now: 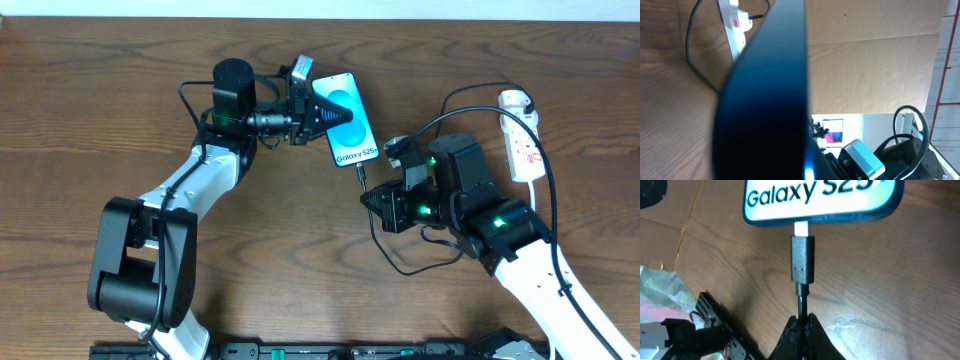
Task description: Plug charger to phone and switch on socket
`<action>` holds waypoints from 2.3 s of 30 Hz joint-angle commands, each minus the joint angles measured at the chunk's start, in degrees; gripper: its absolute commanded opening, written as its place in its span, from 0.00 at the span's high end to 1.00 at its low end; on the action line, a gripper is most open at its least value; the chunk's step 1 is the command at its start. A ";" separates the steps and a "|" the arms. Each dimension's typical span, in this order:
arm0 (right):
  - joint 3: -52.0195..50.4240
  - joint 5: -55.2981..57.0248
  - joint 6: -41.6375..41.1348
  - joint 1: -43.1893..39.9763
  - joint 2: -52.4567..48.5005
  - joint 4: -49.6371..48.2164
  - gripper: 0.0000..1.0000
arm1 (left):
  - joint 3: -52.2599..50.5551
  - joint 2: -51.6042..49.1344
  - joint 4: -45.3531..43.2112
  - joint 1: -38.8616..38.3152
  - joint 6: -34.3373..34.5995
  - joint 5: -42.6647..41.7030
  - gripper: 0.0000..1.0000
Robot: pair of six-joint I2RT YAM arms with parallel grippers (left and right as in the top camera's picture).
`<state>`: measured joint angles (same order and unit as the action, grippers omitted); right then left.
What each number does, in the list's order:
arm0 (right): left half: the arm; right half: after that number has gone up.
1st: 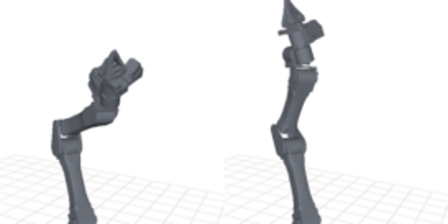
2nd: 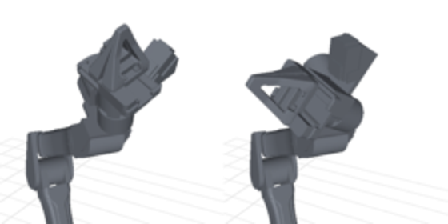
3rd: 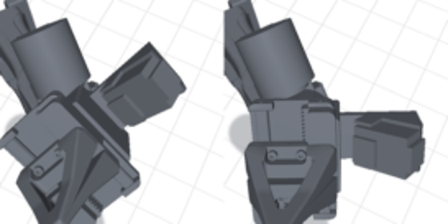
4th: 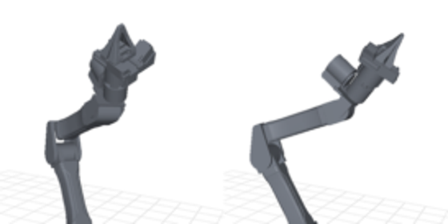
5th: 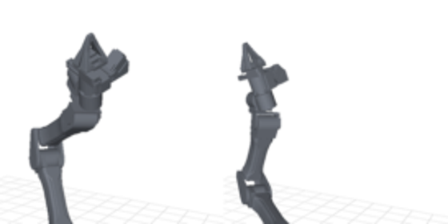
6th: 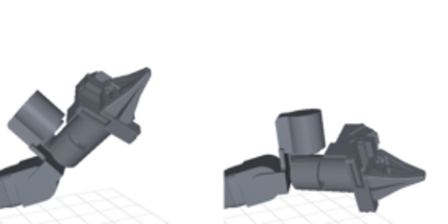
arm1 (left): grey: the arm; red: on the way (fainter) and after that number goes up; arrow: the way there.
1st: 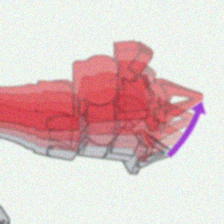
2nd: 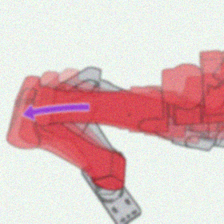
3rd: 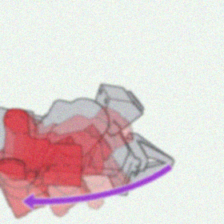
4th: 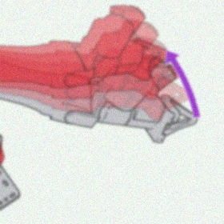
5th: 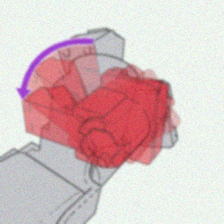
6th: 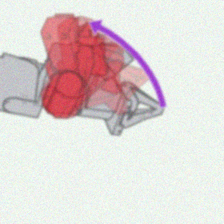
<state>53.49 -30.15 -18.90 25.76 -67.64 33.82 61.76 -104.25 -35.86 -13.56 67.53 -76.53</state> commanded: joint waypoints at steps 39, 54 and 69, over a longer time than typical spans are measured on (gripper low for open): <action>0.07 6.32 -2.10 0.59 -0.31 -7.72 0.99 | 1.31 1.05 -0.44 -3.67 -4.72 -5.40 0.93; 0.07 8.59 -1.68 0.59 -0.31 -10.19 0.99 | 1.29 1.05 -0.46 -4.17 -9.46 -9.22 0.93; 0.17 9.01 -1.64 0.52 1.22 -5.07 0.69 | 1.27 1.05 -0.46 -4.79 -9.49 -7.63 0.93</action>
<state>52.21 -23.66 -20.38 26.70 -67.79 27.68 62.65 -104.25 -35.94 -17.12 58.54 -79.64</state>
